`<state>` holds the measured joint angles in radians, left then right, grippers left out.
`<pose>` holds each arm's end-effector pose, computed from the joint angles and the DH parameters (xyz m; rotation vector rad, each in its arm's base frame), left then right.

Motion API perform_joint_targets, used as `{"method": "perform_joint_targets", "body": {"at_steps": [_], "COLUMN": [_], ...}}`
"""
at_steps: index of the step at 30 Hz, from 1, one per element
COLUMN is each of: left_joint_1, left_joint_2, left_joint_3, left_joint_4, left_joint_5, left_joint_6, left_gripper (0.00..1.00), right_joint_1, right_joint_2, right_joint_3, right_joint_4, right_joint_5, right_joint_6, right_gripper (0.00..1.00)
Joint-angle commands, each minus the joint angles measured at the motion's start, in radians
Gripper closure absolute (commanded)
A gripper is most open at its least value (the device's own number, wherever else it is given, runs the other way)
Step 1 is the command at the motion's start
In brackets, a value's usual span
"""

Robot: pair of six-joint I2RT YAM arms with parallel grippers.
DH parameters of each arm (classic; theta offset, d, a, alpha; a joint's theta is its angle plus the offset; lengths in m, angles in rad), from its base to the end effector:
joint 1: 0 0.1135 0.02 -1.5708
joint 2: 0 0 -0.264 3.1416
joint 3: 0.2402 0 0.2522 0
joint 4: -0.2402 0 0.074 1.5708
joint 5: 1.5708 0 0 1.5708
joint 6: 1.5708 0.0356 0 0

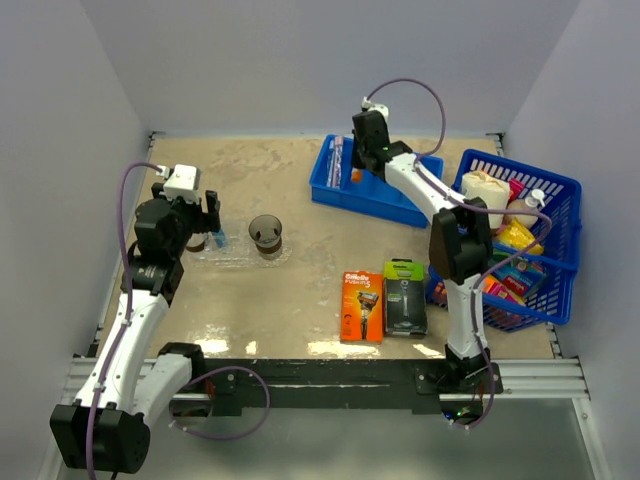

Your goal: Prepare toiletry sets of a toothbrush and toothpaste on the tray

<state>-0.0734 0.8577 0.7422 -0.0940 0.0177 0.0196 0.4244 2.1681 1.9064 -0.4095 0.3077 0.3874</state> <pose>0.2041 -0.0156 0.3217 0.0955 1.7780 -0.0545 0.4648 0.1982 0.2592 0.1241 2.2038 0.1060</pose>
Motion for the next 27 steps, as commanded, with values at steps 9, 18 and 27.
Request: {"method": "perform_joint_targets", "body": {"at_steps": [9,18,27], "left_joint_1": [-0.008,-0.014,-0.083], "left_joint_2": [-0.014,0.052,0.250], "left_joint_3": [-0.003,0.135,0.273], "left_joint_4": [0.043,0.005,0.171], "left_joint_5": [0.016,0.160,0.565], "left_joint_6": [-0.012,-0.156,-0.417], "left_gripper": [0.21,0.22,0.23], "right_joint_1": [-0.003,0.115,0.330], "right_joint_2": [-0.188,-0.424,-0.626], "right_joint_3": [-0.092,-0.274,-0.506], "right_joint_4": [0.175,0.245,0.281], "right_joint_5": [-0.039,-0.093,-0.107], "right_joint_6": [-0.107,-0.304,-0.372], "right_gripper": [1.00,1.00,1.00]}}
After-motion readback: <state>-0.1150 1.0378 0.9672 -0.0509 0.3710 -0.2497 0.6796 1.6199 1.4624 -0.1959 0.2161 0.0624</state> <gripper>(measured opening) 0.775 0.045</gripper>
